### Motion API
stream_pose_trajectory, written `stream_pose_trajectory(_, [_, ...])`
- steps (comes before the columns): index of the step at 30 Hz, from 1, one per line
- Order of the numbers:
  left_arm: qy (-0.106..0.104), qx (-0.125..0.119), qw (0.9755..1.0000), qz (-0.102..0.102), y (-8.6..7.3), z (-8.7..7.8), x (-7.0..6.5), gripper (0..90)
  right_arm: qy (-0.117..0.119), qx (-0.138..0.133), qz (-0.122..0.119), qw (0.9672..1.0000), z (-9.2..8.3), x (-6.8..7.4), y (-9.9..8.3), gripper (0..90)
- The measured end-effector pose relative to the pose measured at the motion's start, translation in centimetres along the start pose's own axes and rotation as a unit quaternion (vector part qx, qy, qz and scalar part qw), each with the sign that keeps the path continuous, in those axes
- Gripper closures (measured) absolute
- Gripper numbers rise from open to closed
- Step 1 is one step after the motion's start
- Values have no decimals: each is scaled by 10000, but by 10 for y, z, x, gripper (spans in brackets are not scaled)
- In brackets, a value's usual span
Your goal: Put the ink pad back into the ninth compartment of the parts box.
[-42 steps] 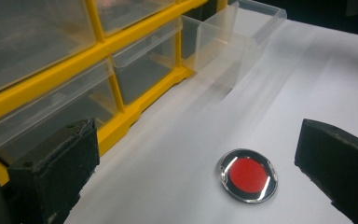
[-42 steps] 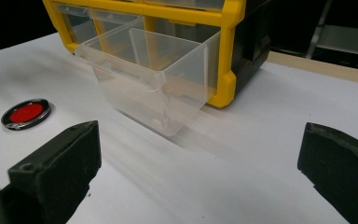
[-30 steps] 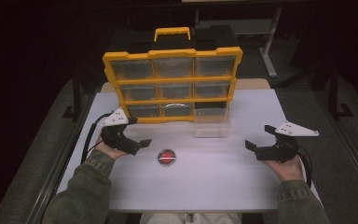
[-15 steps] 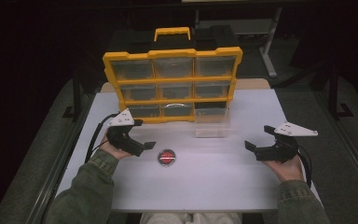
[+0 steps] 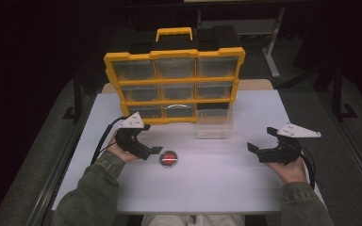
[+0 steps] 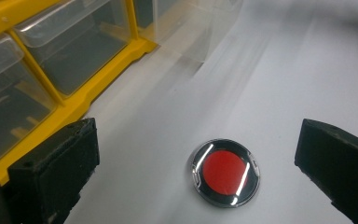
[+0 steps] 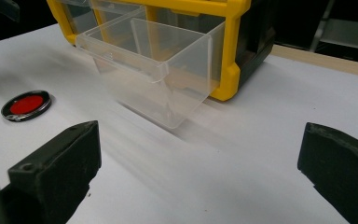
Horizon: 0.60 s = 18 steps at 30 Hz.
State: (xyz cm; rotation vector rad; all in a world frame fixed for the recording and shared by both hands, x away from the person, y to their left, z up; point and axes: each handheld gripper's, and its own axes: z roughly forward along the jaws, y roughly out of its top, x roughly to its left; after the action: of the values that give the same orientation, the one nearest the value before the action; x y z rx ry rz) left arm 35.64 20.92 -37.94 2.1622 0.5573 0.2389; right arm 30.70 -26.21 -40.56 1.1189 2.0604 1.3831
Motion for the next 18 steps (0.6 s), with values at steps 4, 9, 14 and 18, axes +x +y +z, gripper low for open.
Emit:
stream_pose_trajectory(4, [-41,56,10000,38,1,4,-1,0,-4,57,-48,10000,1,1,0,0])
stream_pose_trajectory(9, [-100,196,9997,128,0,10,-4,0,-7,53,-47,10000,1,1,0,0])
stream_pose_trajectory(14, [-114,268,9994,180,0,14,-5,0,-2,40,-47,10000,0,1,0,0])
stream_pose_trajectory(18, [-174,363,9990,210,-1,19,-7,0,11,43,-56,10000,1,1,0,0])
